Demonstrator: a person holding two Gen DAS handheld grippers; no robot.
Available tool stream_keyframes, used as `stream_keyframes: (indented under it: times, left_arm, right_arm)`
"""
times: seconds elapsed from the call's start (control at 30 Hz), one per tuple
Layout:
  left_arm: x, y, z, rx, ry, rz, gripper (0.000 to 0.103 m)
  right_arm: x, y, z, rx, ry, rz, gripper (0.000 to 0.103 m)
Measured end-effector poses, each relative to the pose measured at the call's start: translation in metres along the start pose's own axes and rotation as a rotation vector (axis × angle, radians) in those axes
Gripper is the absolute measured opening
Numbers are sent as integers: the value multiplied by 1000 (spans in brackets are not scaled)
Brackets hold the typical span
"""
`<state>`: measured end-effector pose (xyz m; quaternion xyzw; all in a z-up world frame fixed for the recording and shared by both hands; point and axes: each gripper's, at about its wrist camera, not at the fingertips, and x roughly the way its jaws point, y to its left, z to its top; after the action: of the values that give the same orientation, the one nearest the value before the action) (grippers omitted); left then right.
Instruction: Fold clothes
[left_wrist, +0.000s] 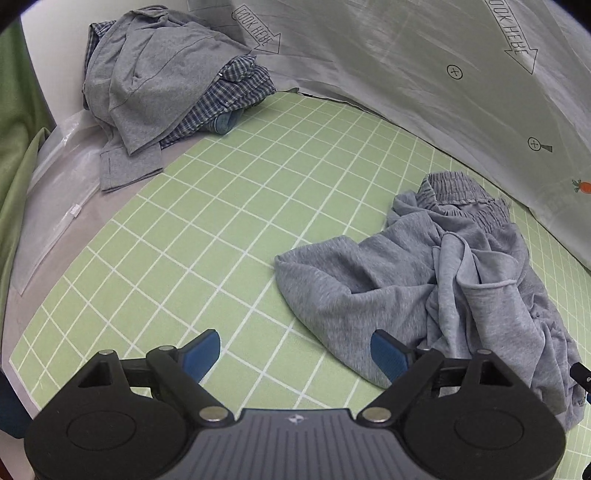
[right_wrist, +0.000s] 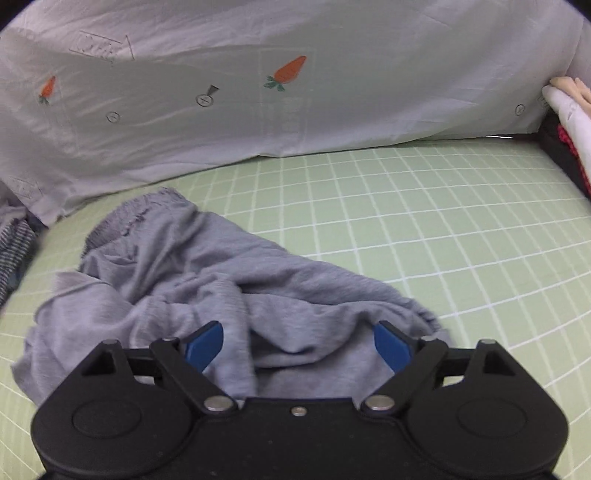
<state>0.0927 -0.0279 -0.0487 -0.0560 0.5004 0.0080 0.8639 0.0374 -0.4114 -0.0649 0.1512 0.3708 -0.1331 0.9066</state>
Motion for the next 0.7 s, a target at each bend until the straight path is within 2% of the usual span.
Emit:
stream_keyframes:
  times: [0.1,0.17,0.2,0.23,0.27,0.3,0.33,0.37,0.5,0.7]
  left_arm:
    - [1,3,14,6,-17,4,89]
    - [2,4,20,14,-23,6,89]
    - [2,5,22,20,-26,7,89]
    - [2,5,24,25,-28,7,89]
    - [3,5,26,31,-30,8,89]
    - [3,6,27,37,-33,8,89]
    - [3,6,29,43,-35,8,89]
    - [3,6,30,48,-36,8,89]
    - [4,-1,19,64,-5,-8,89]
    - [-2,-27,-12,110,34,-27,89]
  right_arm:
    - [14,27,3,-56,15,60,90]
    - [29,36,2,-64,66,54,88]
    - [36,40,2,-67,91,51,81]
    - [42,43,1,-60,113,57,65]
    - [43,41,-1,-39,121,78,53]
    - [42,39,-3,-37,123,92,28]
    - [39,38,-6,-47,121,97,10]
    - [33,37,-9,-82,110,83,5]
    - [-4,18,-16,-179,44,22,4]
    - [-50,-52,-8,-218,-52,-218,4]
